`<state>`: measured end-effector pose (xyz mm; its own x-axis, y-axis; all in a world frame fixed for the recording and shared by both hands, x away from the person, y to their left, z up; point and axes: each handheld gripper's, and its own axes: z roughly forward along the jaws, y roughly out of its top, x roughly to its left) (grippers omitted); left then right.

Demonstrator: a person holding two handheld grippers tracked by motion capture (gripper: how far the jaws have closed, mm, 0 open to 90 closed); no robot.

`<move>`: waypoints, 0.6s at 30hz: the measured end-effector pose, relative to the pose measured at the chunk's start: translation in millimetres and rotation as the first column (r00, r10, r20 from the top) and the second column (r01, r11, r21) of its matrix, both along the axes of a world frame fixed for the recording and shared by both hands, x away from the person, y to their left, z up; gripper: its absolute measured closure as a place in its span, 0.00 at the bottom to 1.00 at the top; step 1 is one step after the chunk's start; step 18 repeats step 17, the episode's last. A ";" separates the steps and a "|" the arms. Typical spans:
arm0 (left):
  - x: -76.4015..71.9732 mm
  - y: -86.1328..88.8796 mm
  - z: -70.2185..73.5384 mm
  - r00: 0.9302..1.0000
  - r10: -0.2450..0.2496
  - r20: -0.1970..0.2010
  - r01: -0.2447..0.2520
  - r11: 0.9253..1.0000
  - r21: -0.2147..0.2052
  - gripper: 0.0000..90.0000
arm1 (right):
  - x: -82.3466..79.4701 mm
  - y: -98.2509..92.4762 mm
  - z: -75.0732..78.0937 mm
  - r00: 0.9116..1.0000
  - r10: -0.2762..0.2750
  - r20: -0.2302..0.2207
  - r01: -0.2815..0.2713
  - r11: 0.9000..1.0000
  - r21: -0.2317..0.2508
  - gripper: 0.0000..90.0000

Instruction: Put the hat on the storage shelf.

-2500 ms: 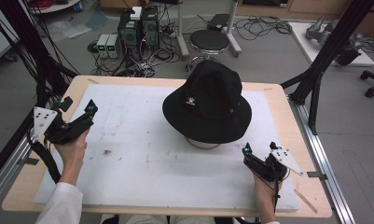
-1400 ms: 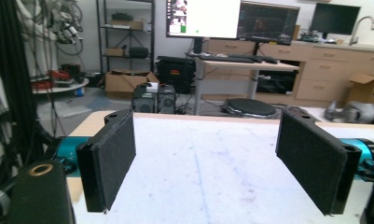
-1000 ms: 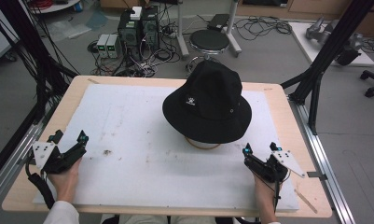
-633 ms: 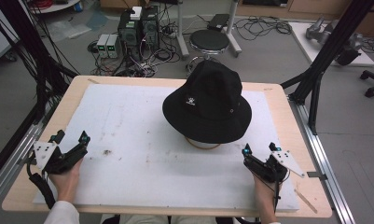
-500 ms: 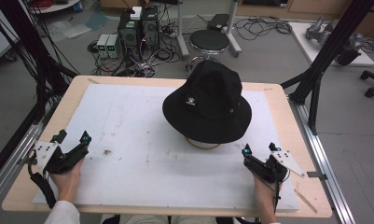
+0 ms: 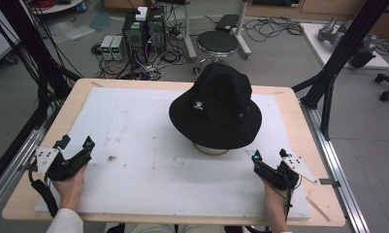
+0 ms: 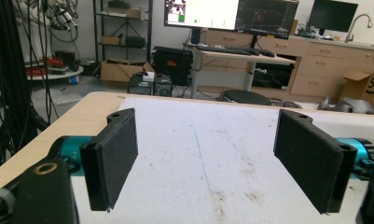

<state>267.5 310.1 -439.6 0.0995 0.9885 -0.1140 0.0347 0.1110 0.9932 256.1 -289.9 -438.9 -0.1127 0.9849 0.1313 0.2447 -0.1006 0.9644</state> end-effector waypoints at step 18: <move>-0.2 -1.0 -1.1 1.000 -0.009 -0.008 0.009 1.000 -0.008 0.24 | 1.3 0.3 -0.9 1.000 0.005 -0.011 -0.005 1.000 -0.002 0.09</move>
